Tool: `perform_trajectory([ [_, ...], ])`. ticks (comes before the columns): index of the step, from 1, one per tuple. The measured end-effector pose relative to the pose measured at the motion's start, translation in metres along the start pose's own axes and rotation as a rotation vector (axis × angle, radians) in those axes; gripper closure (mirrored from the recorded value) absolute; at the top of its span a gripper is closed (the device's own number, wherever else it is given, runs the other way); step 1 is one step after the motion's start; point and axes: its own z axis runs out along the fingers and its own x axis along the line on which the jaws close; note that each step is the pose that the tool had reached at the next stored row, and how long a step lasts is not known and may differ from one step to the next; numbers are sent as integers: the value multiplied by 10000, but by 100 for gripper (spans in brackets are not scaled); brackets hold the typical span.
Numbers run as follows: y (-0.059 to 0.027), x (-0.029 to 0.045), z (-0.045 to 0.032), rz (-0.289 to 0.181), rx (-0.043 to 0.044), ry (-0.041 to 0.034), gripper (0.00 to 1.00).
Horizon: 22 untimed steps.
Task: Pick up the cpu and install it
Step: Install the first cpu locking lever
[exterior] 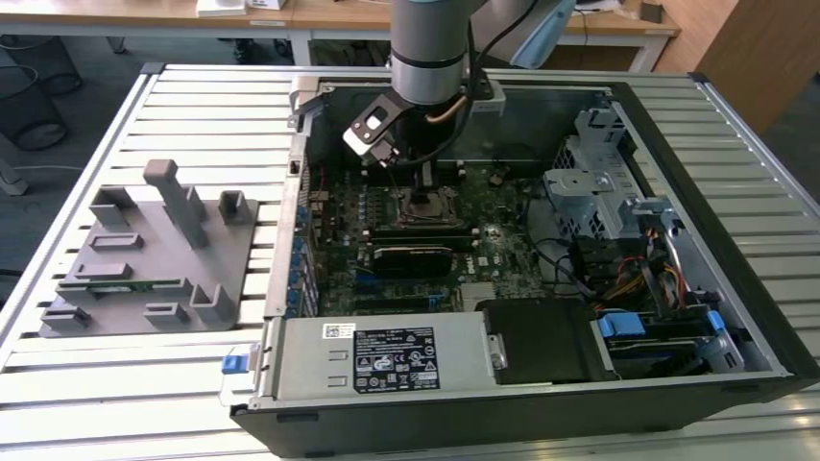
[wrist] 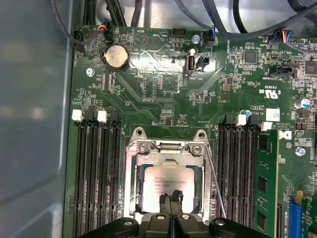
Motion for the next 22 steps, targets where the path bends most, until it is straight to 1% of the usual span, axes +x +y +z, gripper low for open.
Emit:
perform_trajectory([
  [5, 1, -1, -44, 0, 0, -3, 89],
  [9, 2, -2, -65, -1, 0, -4, 89],
  [22, 3, -2, -104, 0, 0, -4, 89],
])
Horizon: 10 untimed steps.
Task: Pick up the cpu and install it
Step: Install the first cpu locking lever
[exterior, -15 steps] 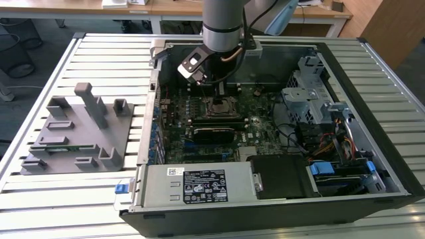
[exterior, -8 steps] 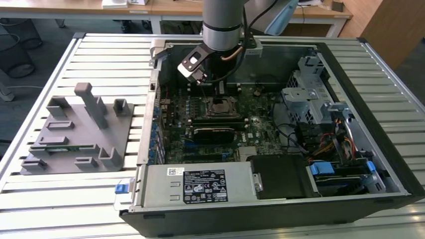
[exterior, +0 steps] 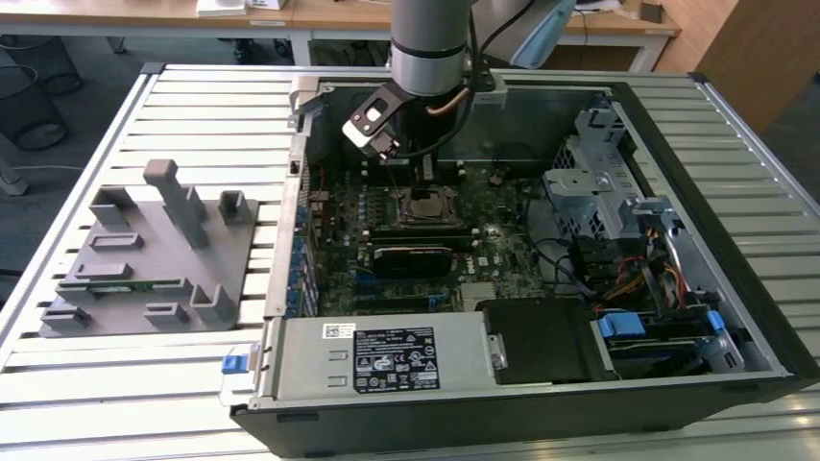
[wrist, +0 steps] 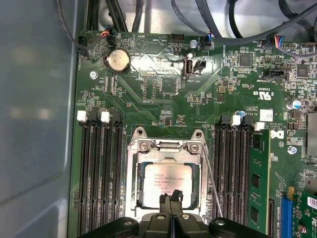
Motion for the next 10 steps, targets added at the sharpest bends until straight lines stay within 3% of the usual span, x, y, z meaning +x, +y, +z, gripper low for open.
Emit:
perform_trajectory([
  [10, 1, -1, -32, 0, 0, 0, 89],
])
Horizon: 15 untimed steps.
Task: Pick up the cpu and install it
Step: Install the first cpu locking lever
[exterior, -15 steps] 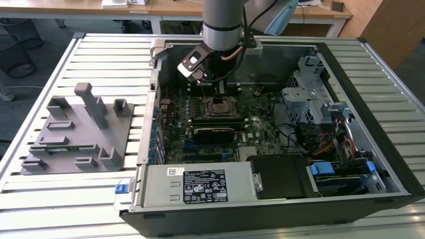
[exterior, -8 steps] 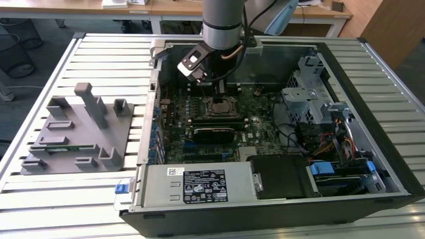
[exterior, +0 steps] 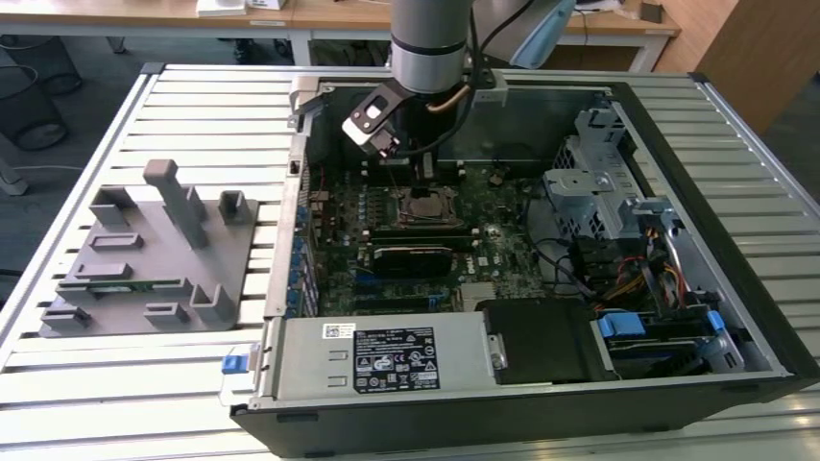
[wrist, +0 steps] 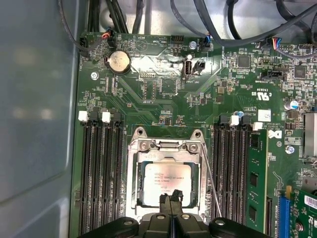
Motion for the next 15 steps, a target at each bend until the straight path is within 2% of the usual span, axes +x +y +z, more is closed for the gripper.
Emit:
perform_trajectory([
  [15, 1, -1, -51, 0, 0, 0, 89],
])
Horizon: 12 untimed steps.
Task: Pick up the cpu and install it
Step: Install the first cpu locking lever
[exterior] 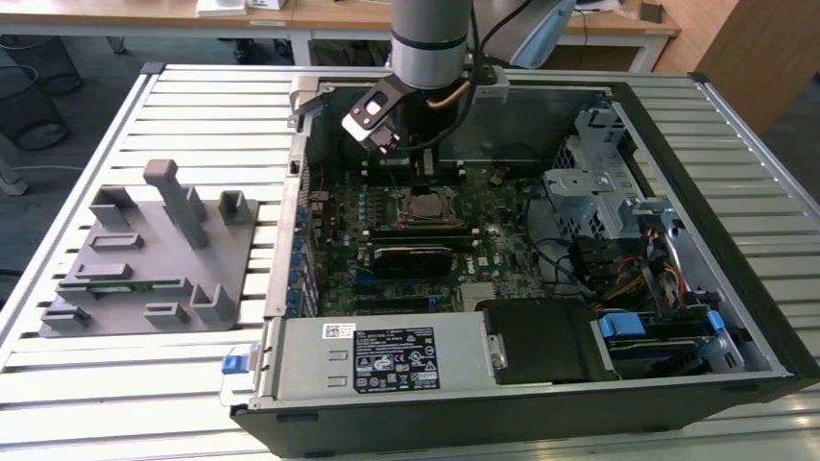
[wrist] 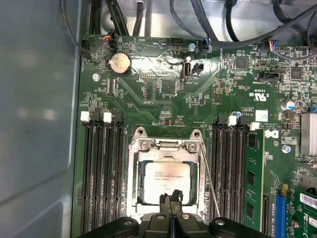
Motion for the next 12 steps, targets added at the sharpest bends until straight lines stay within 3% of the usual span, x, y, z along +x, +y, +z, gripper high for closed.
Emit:
perform_trajectory([
  [12, 1, -1, -52, 0, 0, 0, 89],
])
